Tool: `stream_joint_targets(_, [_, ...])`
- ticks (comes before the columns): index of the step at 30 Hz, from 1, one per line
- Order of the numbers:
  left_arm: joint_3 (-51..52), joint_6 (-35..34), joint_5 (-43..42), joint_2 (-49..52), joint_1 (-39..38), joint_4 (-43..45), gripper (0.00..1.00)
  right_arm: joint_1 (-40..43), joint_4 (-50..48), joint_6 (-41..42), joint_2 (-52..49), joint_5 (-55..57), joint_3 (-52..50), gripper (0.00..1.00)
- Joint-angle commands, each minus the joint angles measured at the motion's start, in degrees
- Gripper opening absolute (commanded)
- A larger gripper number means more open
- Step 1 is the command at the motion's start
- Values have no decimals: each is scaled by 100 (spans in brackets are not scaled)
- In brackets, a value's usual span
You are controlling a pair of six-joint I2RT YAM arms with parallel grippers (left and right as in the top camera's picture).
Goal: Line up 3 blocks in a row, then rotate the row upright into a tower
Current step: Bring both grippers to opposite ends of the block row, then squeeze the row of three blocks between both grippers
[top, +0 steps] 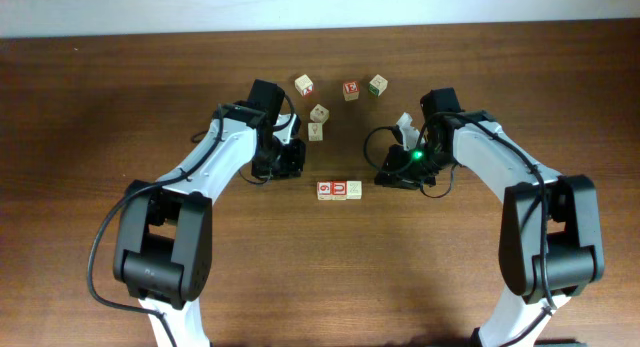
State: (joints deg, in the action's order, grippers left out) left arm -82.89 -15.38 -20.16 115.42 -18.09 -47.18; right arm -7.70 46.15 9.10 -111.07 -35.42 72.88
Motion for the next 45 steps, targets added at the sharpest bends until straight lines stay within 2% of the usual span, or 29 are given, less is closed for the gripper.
stream_joint_targets(1, [260,-452,179,105,-186,120,0,-15,-15,68,70,138,-42,18])
stream_joint_targets(8, [693,-413,-107,105,-404,592,0,-15,-149,66,63,140,-223,18])
stream_joint_targets(12, [697,-122,-365,105,-404,793,0,-15,-214,66,-28,146,-223,18])
stream_joint_targets(22, [697,-39,-452,105,-404,793,0,-131,-382,240,-289,149,-238,17])
stream_joint_targets(26, [697,-39,-452,105,-404,793,0,-304,-870,494,-289,140,-535,17])
stream_joint_targets(45, [697,-39,-450,105,-404,796,0,-535,-1025,494,-289,118,-544,16])
